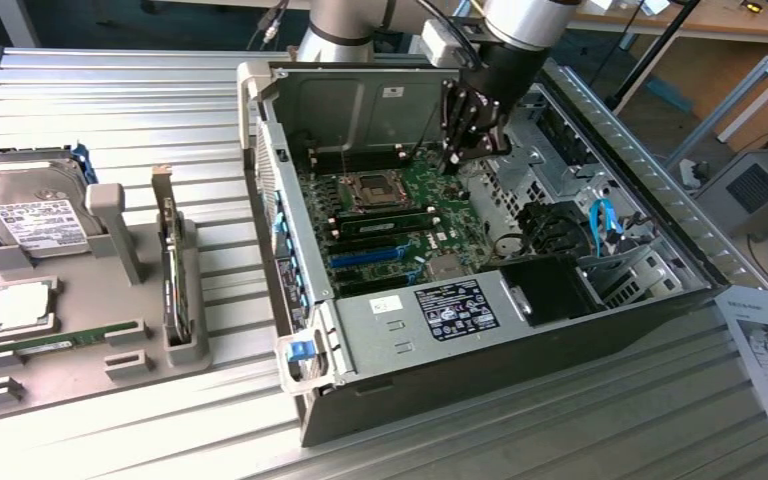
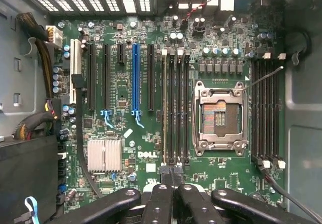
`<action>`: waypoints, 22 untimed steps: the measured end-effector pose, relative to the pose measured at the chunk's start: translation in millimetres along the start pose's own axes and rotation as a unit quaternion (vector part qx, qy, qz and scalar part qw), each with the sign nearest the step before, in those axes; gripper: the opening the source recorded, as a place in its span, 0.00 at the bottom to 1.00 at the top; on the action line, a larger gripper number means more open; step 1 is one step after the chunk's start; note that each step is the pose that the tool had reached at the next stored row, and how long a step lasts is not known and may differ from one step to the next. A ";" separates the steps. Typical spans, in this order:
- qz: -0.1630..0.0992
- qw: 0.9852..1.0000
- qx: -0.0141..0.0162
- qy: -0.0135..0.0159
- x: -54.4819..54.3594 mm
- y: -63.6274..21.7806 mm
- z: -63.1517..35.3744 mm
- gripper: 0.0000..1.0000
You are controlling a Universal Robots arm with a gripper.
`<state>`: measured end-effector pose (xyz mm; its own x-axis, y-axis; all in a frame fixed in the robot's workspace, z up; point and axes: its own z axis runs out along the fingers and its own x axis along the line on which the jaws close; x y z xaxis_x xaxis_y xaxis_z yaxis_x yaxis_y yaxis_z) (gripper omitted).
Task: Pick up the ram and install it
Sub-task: 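Press down the ram until it locks into place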
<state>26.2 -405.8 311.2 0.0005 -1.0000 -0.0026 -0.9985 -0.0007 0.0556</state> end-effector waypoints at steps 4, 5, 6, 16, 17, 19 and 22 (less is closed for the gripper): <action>0.000 1.000 0.000 0.000 1.0 -0.4 6.4 0.11; 0.000 1.000 0.000 0.000 1.2 -0.4 7.5 0.11; 0.000 1.000 0.000 0.000 1.4 -0.5 8.8 0.11; 0.000 1.000 0.000 0.000 5.9 -1.8 33.4 0.11; 0.000 1.000 0.000 0.000 6.6 -2.0 36.6 0.11; 0.000 1.000 0.000 0.000 8.0 -2.3 42.4 0.11; 0.000 1.000 0.000 0.000 10.9 -2.8 50.6 0.11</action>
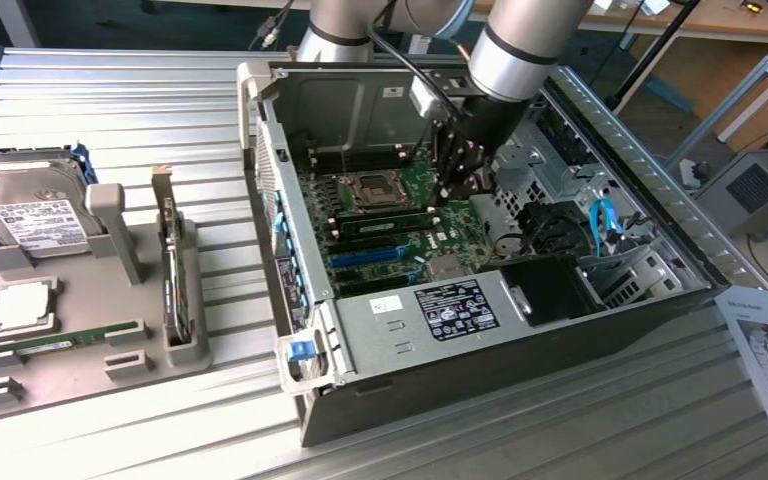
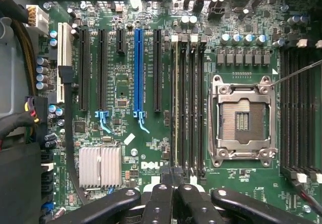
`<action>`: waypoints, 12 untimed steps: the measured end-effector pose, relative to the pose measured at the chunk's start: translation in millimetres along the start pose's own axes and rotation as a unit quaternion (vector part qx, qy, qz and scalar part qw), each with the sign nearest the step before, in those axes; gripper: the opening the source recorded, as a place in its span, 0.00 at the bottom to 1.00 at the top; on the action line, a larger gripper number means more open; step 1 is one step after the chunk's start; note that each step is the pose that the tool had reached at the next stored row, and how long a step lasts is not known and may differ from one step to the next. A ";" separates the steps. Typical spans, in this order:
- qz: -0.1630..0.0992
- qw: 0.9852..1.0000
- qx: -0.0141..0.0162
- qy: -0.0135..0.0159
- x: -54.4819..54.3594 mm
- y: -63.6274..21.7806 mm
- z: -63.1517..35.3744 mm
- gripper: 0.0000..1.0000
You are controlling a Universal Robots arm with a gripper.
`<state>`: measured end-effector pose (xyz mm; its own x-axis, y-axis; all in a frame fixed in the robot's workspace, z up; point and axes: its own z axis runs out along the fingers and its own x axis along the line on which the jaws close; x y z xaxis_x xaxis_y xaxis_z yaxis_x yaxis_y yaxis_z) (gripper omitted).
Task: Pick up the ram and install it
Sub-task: 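Press down the ram until it locks into place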
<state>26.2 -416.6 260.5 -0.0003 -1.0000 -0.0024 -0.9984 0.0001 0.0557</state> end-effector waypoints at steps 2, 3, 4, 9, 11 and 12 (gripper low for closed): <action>0.001 1.000 0.000 0.000 1.8 -0.2 3.8 0.11; 0.001 1.000 0.000 0.000 3.0 -0.4 7.2 0.11; 0.002 1.000 0.000 0.000 3.6 -0.5 9.5 0.11; 0.002 1.000 0.000 0.000 2.2 -1.3 9.6 0.11; 0.002 1.000 0.000 0.000 0.3 -1.7 9.5 0.11; 0.002 1.000 0.000 0.000 0.2 -1.7 9.5 0.11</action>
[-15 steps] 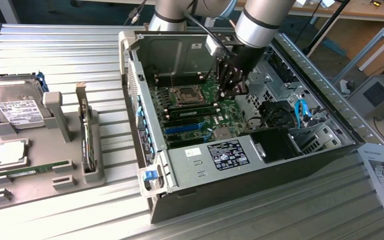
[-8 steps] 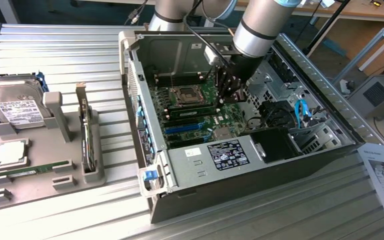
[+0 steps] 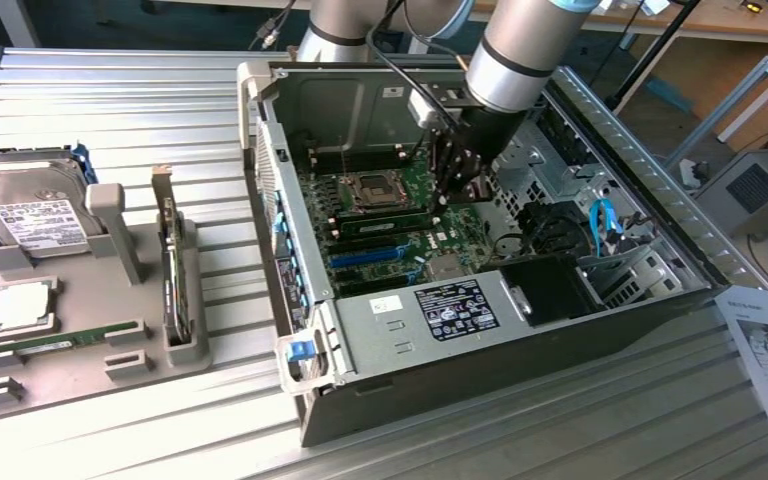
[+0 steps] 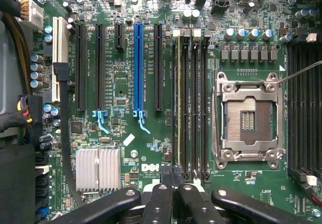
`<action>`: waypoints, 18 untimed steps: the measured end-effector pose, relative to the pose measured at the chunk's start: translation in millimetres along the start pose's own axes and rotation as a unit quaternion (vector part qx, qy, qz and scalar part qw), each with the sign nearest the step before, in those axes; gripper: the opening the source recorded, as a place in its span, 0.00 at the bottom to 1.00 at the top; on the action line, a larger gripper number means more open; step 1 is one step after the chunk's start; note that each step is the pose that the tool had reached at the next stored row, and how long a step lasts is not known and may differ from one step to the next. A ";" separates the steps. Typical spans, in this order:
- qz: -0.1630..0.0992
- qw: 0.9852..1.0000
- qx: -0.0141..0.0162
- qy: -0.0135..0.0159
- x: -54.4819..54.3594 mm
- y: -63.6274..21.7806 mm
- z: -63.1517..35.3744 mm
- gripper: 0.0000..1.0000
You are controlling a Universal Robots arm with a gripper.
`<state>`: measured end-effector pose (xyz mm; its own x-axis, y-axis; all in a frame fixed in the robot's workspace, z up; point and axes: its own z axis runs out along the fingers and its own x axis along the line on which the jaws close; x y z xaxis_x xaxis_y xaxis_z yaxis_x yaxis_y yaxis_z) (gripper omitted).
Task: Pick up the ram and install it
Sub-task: 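Press down the ram until it locks into place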
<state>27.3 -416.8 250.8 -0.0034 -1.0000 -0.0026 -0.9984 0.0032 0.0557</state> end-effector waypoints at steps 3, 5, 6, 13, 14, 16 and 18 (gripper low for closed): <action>0.000 1.000 0.000 0.000 -0.2 -0.1 1.9 0.11; 0.000 1.000 0.000 0.000 -0.7 -0.2 3.3 0.11; 0.000 1.000 0.000 -0.001 -1.4 -0.2 3.9 0.11; 0.000 1.000 0.000 -0.001 -5.7 -0.2 4.5 0.11; 0.000 1.000 0.000 -0.001 -7.5 -0.3 4.7 0.11; 0.000 1.000 0.000 -0.001 -7.5 -0.3 4.7 0.11; 0.000 1.000 0.000 -0.001 -7.5 -0.4 7.0 0.11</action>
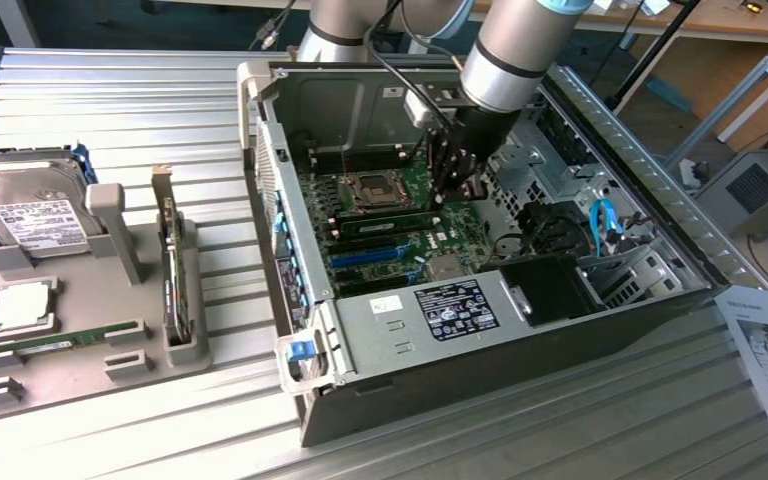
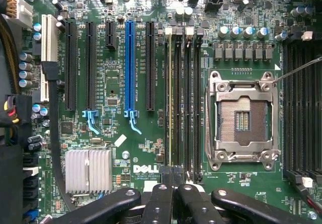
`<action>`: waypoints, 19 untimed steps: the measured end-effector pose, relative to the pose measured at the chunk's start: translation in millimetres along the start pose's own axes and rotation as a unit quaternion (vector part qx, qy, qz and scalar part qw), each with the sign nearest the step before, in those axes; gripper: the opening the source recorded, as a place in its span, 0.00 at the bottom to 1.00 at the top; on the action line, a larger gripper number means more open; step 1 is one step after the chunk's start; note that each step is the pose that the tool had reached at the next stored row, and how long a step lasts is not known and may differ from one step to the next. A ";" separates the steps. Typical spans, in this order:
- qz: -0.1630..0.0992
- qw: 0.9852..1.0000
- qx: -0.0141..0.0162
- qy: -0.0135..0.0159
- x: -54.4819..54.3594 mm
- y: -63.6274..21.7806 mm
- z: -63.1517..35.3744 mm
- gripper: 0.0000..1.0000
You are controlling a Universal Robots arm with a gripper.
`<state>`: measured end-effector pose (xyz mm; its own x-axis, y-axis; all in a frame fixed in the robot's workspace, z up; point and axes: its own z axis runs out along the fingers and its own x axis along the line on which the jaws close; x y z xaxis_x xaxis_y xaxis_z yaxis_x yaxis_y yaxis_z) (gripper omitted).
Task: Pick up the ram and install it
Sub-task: 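Press down the ram until it locks into place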
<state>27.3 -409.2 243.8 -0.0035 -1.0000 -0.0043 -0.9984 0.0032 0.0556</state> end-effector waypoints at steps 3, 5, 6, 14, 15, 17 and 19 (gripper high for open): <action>0.000 1.000 0.000 0.000 0.0 -0.3 5.5 0.11; 0.000 1.000 0.000 0.000 0.1 -0.3 5.5 0.11; 0.000 1.000 0.000 0.000 0.0 -0.3 6.0 0.11; 0.000 1.000 0.000 0.000 0.1 -0.4 7.5 0.11; 0.000 1.000 0.000 0.000 0.1 -0.4 7.5 0.11; 0.000 1.000 0.000 0.000 0.0 -0.4 8.1 0.11; 0.000 1.000 0.000 0.000 0.0 -0.5 8.1 0.11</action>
<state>27.3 -409.2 235.7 -0.0034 -1.0000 -0.0042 -0.9984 0.0032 0.0557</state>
